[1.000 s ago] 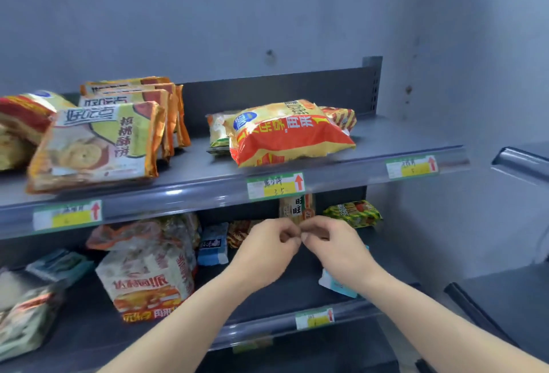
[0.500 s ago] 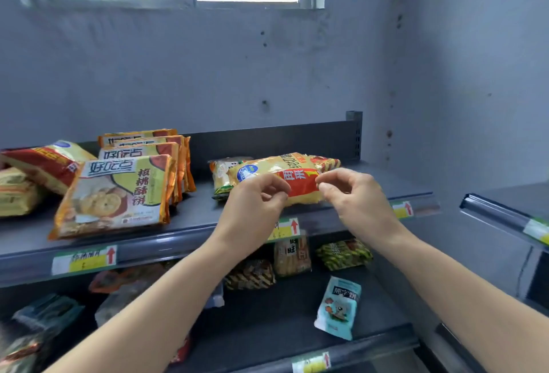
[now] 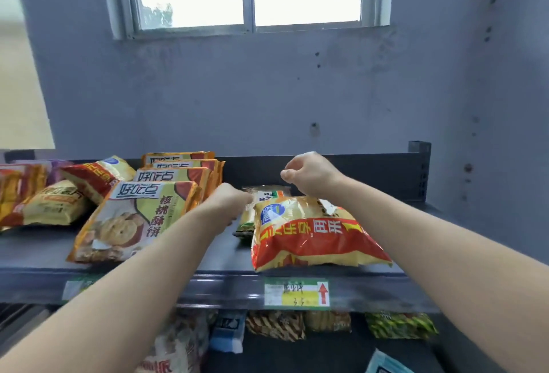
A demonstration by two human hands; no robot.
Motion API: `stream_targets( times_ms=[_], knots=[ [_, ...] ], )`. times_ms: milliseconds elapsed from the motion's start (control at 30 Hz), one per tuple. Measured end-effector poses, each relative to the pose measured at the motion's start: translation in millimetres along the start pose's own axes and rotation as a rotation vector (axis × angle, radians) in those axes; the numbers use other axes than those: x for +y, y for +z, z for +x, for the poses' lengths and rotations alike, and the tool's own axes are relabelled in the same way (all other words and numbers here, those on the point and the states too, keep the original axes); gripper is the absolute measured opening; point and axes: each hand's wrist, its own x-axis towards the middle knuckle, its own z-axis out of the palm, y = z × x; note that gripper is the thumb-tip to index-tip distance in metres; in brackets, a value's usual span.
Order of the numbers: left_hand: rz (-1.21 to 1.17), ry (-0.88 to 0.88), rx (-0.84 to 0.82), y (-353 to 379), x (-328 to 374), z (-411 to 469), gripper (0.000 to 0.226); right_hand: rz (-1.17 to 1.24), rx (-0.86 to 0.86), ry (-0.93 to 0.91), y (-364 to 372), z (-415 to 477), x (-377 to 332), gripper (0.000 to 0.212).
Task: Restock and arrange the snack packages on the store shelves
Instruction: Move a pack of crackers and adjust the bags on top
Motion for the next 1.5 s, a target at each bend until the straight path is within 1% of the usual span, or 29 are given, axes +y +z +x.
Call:
stream_targets(
  times_ms=[67,100,167,200,267,300,333,367,467,567,633,667,733,867,933,1033,1167,1233,1333,1500],
  knots=[
    [0.016,-0.092,-0.062,7.8,4.9,11.3,0.024,-0.093,-0.124,0.088,6.7,24.2,4.6,0.036],
    [-0.003,-0.131,-0.090,10.8,7.2,16.7,0.025,-0.179,-0.186,0.126,8.6,33.2,7.4,0.040],
    [-0.030,-0.200,-0.119,13.7,7.8,27.2,0.031,-0.354,-0.313,0.170,10.3,46.5,13.1,0.046],
    [-0.031,-0.232,-0.129,14.3,7.3,31.8,0.036,-0.390,-0.378,0.190,11.1,51.4,15.6,0.047],
    [-0.047,-0.287,-0.151,16.1,5.8,37.6,0.042,-0.327,-0.517,0.249,15.8,60.1,19.2,0.050],
    [-0.068,-0.295,-0.150,17.6,4.8,40.3,0.040,-0.270,-0.575,0.284,18.9,63.6,19.7,0.051],
    [-0.098,-0.294,-0.134,19.5,4.3,42.4,0.036,-0.215,-0.605,0.312,22.5,68.0,20.7,0.050],
    [-0.130,-0.277,-0.102,21.0,3.8,44.6,0.032,-0.162,-0.598,0.332,25.8,72.9,21.8,0.051],
    [-0.189,-0.187,0.046,21.4,6.1,48.3,0.027,-0.001,-0.475,0.333,30.4,83.3,24.4,0.053],
    [-0.310,-0.118,0.097,11.7,17.3,45.8,0.029,0.137,-0.341,0.268,28.6,84.5,21.6,0.038],
    [-0.370,-0.032,0.155,2.4,24.5,43.9,0.031,0.352,-0.260,0.217,25.6,83.1,16.5,0.028],
    [-0.374,0.023,0.194,-2.4,27.7,41.7,0.032,0.469,-0.224,0.183,23.1,81.3,11.8,0.029],
    [-0.421,0.141,0.258,-11.9,33.9,33.0,0.031,0.623,-0.149,0.097,16.4,73.1,0.8,0.037],
    [-0.576,0.328,0.288,-32.5,44.5,2.6,0.025,0.714,-0.029,-0.051,2.0,40.8,-22.9,0.052],
    [-0.650,0.372,0.265,-41.2,45.6,-15.5,0.026,0.735,0.014,-0.073,-1.8,22.4,-30.8,0.057],
    [-0.680,0.396,0.229,-51.9,39.4,-42.5,0.028,0.761,0.092,-0.063,-3.5,-8.4,-40.2,0.063],
    [-0.673,0.415,0.130,-62.8,17.2,-76.4,0.030,0.829,0.189,-0.016,-1.4,-55.6,-49.6,0.060],
    [-0.664,0.423,0.064,-68.8,1.9,-92.5,0.030,0.858,0.199,0.018,3.3,-82.8,-54.8,0.054],
    [-0.625,0.453,-0.050,-76.4,-20.0,-115.9,0.027,0.873,0.225,0.080,13.8,-123.3,-58.9,0.033],
    [-0.521,0.500,-0.248,-72.6,-61.9,-160.0,0.034,0.779,0.308,0.179,32.5,-192.6,-51.8,0.022]
  ],
)
